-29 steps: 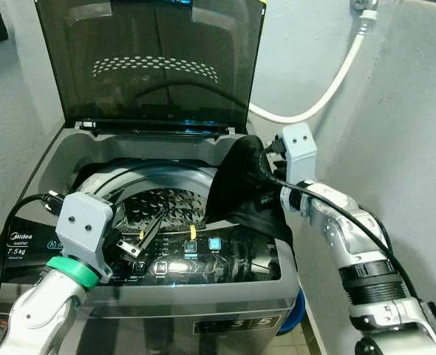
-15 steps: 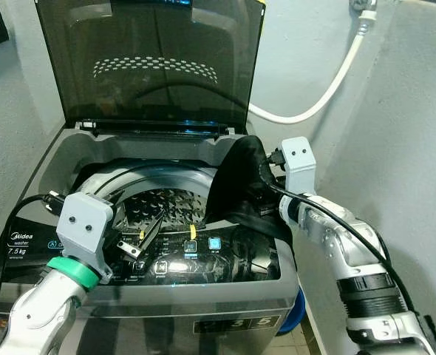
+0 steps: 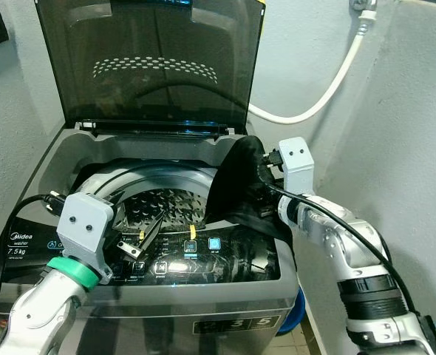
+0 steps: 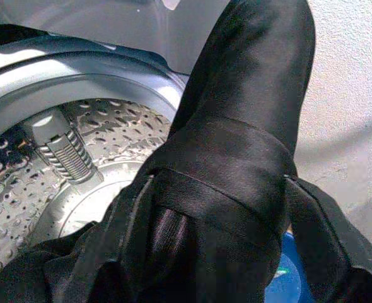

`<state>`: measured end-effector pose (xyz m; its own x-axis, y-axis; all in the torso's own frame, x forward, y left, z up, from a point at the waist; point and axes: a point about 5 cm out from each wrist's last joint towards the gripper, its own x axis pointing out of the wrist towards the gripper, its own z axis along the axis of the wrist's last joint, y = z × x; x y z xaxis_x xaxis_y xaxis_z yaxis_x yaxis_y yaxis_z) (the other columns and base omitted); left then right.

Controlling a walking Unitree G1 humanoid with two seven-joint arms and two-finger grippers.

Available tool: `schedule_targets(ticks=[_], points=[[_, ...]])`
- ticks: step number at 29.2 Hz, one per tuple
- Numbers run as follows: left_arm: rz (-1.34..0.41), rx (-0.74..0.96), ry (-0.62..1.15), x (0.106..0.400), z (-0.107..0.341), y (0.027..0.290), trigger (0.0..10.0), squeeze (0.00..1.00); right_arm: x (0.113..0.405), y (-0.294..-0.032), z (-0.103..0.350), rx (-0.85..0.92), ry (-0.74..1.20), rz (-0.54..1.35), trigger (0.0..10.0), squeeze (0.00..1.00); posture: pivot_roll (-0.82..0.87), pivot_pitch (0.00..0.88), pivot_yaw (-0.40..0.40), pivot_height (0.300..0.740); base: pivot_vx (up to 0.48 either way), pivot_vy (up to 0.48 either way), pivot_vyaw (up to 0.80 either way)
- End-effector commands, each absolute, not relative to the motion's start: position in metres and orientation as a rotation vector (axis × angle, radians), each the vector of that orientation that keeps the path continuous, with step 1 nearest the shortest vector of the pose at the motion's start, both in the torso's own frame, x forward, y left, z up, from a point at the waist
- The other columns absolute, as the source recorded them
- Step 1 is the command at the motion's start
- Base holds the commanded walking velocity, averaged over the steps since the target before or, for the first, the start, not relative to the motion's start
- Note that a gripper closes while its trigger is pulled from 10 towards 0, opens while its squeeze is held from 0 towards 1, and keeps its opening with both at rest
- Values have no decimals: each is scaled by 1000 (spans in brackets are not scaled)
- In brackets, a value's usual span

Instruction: Clothes washing

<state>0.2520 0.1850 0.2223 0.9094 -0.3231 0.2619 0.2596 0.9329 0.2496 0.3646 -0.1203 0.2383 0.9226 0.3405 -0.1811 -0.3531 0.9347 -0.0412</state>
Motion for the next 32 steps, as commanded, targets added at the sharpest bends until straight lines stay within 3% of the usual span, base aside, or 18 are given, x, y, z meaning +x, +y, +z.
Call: schedule_targets(ticks=[1, 19, 31, 32], points=[[-308, 217, -294, 251, 222, 185, 10000, 0, 363, -118, 234, -52, 196, 370, 0, 0, 106, 52, 28, 740, 0, 0, 0], [-296, 216, -296, 250, 222, 185, 10000, 0, 360, -104, 270, 36, 92, 472, 0, 0, 109, 60, 19, 740, 0, 0, 0], [-293, 216, -297, 250, 223, 185, 10000, 0, 355, -96, 311, 166, -76, 577, 0, 0, 111, 61, 19, 740, 0, 0, 0], [-293, 217, -298, 251, 223, 185, 10000, 0, 356, -97, 309, 57, -90, 561, 8824, 47, 112, 61, 20, 740, 0, 0, 0]])
